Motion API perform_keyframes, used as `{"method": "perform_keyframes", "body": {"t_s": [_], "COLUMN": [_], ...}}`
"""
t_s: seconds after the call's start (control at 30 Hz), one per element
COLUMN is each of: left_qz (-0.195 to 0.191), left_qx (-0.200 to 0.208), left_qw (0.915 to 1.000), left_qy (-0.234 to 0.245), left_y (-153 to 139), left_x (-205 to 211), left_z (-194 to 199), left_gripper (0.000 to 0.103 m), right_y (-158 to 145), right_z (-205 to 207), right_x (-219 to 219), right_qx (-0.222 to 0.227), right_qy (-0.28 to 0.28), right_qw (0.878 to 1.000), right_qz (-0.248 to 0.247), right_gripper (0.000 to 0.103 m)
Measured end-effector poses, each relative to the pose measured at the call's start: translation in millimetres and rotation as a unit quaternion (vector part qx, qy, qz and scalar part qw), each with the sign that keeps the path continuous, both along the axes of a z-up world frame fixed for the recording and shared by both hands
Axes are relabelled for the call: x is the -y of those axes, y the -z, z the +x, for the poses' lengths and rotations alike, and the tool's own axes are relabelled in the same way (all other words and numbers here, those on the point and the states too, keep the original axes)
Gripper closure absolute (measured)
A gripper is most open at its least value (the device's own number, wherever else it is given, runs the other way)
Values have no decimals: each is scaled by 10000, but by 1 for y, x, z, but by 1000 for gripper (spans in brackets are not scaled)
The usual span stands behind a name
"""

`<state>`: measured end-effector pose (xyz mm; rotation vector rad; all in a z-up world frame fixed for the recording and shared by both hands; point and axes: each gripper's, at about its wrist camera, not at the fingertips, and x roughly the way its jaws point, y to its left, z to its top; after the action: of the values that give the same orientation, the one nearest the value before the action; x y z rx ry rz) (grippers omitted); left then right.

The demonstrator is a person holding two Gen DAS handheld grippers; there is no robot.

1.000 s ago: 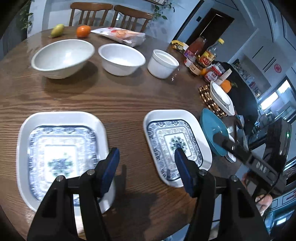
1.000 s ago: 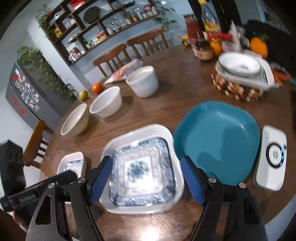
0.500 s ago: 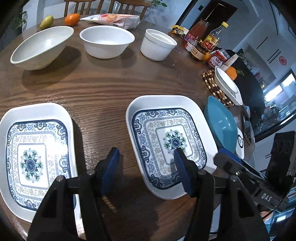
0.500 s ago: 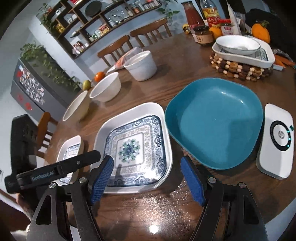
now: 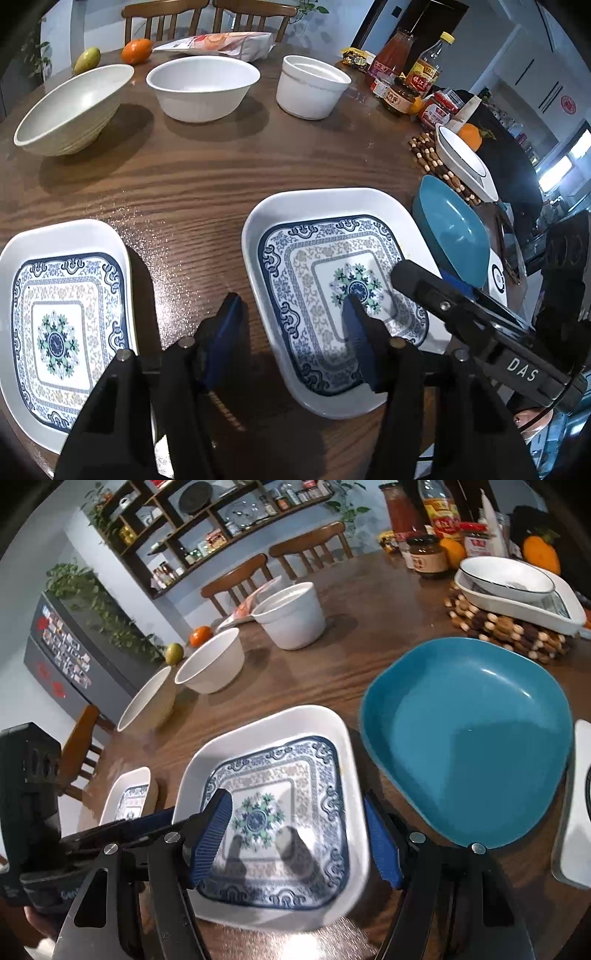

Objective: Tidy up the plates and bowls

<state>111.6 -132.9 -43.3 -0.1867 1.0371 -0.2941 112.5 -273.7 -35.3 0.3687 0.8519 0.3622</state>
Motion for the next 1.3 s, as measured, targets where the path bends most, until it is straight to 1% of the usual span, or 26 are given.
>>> {"method": "perform_keyframes", "body": {"t_s": [0.07,0.1,0.27,0.47,0.7,1.03,1.3], "left_qz": [12,26,205,173,154,170,168], "left_qx": [28,34,133,271,483,614,660], "left_qw": [10000,10000,9995,9990,9977,9959,9938], "left_qy": [-16,-40,-195,-325,-446,-647,-882], "left_y": [1,1,1,-8,-21,-33,-36], "left_x": [0,0,-1,-9,-22,-52,-81], "left_z": [0,-1,-3,-9,-19,-33,-43], "left_gripper": [59,59,60,60,60,60,60], "right_y": [0,1,1,-9,-24,-36,-40], "right_z": [0,-1,-1,-4,-8,-14,-14], "right_x": [-2,-4,-8,-17,-29,-57,-87], "right_qx": [62,76,138,331,498,625,649], "right_qy": [12,-7,28,-43,-134,-344,-582], "right_qw": [10000,10000,9999,9993,9986,9973,9961], "right_qz": [-18,11,-20,-150,-155,-144,-126], "right_gripper": [32,34,38,38,38,38,38]}}
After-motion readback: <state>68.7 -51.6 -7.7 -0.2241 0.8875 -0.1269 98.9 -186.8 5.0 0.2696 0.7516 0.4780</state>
